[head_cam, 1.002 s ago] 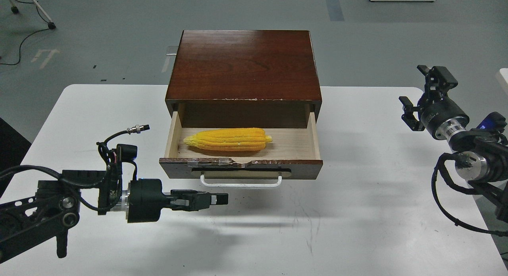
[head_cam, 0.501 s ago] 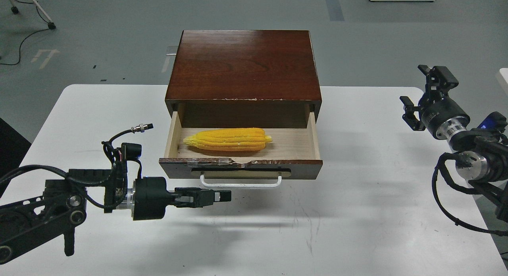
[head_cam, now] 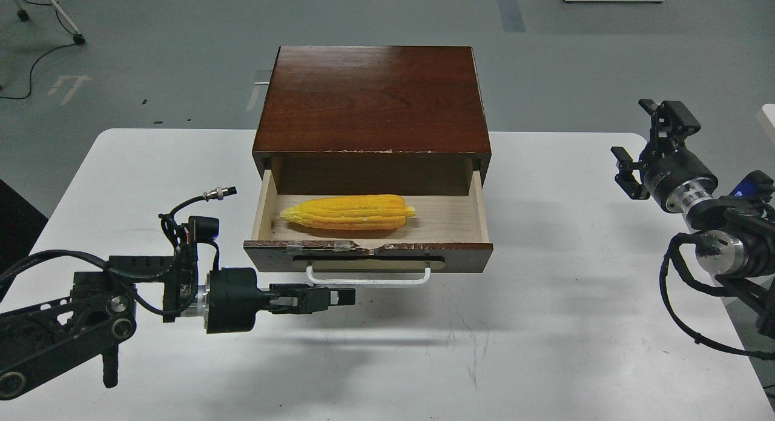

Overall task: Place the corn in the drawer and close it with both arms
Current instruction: 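Push the drawer front with the left gripper toward the cabinet, then keep pushing the drawer with the left gripper until flush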

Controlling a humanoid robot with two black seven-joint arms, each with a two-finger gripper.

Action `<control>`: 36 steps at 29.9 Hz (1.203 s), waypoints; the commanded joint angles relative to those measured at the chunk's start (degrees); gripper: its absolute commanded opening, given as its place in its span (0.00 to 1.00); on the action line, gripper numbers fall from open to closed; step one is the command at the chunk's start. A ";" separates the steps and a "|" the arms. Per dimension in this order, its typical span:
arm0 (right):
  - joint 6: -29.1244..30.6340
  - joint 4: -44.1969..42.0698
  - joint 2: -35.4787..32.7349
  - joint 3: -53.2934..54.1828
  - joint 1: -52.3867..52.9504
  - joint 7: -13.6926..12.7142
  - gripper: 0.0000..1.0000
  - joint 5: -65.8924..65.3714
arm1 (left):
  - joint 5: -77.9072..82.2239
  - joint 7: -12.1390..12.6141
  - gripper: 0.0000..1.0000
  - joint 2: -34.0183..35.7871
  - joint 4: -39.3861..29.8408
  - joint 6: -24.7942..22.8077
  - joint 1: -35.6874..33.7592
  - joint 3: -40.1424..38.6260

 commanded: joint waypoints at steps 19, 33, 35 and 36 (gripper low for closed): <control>-0.01 -0.49 0.04 0.00 -0.17 0.00 0.97 0.00 | 0.01 0.01 0.08 -3.57 4.05 1.30 -0.85 -0.25; 0.17 -2.43 0.04 0.00 -0.09 0.00 0.97 0.00 | 0.01 0.01 0.11 -8.23 9.15 1.22 -4.54 0.02; 0.17 -2.51 0.04 0.00 -0.09 0.00 0.97 0.00 | 0.01 0.01 0.11 -8.58 9.94 1.22 -4.72 -0.07; 0.17 -2.51 0.04 0.00 -0.17 0.00 0.97 0.00 | 0.01 0.01 0.11 -8.76 10.12 1.22 -4.98 0.01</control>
